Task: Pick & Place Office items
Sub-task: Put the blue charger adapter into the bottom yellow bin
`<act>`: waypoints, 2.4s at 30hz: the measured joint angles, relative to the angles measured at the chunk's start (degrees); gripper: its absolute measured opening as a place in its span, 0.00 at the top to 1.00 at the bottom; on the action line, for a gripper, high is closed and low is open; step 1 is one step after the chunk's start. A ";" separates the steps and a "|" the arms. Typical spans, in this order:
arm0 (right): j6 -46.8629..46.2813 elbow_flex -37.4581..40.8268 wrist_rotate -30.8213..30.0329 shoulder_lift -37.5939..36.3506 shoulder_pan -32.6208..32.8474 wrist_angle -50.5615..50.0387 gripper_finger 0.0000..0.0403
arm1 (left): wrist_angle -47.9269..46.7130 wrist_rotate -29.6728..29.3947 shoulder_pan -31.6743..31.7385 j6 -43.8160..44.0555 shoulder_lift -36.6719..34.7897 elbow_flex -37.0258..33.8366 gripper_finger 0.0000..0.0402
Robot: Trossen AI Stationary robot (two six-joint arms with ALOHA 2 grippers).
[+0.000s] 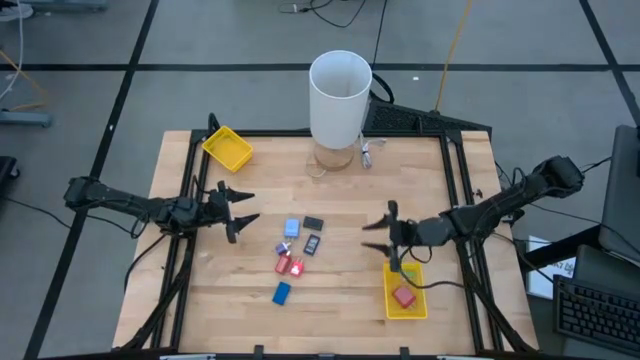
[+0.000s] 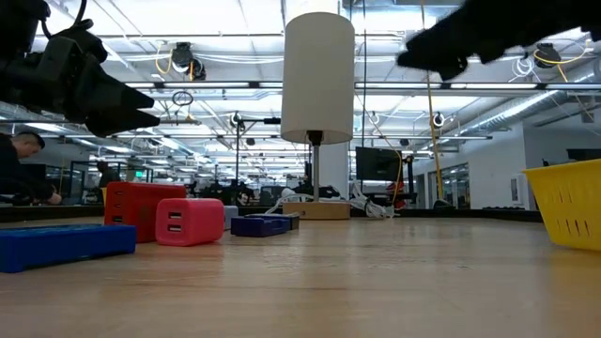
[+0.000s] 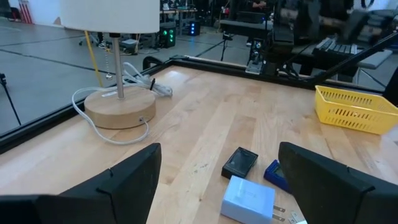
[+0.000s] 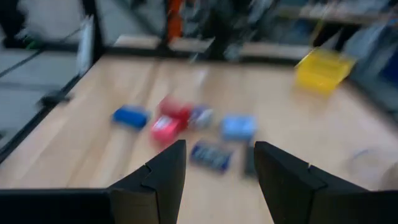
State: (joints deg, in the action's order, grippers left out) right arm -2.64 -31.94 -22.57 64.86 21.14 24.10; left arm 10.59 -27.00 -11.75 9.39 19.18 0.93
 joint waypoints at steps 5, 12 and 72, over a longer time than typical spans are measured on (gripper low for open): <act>6.67 0.00 0.02 0.00 -4.39 14.89 0.55 | 1.00 0.00 0.00 -0.01 -0.01 0.00 0.20; 10.82 0.00 0.19 -0.02 -7.25 22.01 0.55 | 3.11 0.04 0.00 4.95 -0.02 0.00 0.24; 7.85 8.11 0.20 -0.01 -7.70 30.01 0.55 | -13.24 -1.61 4.85 26.61 72.74 36.09 0.26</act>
State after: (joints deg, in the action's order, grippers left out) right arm 5.21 -23.83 -22.37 64.85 13.43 54.11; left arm -2.66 -28.61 -6.90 36.00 91.92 37.01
